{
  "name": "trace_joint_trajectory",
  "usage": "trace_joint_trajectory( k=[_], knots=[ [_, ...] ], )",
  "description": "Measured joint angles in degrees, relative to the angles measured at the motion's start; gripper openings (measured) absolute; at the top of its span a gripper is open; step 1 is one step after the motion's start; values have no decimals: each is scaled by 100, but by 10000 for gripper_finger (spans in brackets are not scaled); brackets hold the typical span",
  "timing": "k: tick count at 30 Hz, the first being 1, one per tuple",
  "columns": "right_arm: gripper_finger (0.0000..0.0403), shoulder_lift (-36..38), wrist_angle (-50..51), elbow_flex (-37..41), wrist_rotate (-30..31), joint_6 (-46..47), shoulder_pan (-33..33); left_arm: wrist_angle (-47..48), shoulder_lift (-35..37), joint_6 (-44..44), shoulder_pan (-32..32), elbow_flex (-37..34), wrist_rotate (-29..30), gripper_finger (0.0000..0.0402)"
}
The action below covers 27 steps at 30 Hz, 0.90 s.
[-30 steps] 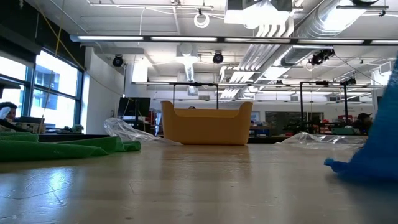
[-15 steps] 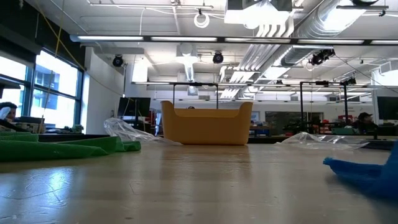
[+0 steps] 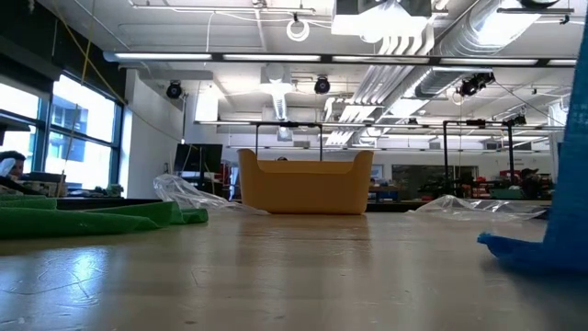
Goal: Roll bandage
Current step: Roll the blue bandage
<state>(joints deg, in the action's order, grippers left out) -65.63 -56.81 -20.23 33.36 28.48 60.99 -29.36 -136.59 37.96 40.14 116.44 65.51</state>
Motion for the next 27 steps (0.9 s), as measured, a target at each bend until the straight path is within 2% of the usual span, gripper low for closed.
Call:
trace_joint_trajectory(
  k=[6, 13, 20, 27],
  knots=[
    [0, 0, 209, 0, 68, 152, 2, -2, 0, -163, -80, 0, -316, 84],
    [0, 2, 214, 2, 73, 144, 7, 315, 4, -621, -179, 0, -324, 80],
    [0, 7, 202, 2, 117, 121, 2, 601, 4, -1034, -195, -4, 94, 80],
    [0, 15, 164, 2, 76, 102, 0, 640, 4, -1147, -257, -4, 99, 80]
  ],
)
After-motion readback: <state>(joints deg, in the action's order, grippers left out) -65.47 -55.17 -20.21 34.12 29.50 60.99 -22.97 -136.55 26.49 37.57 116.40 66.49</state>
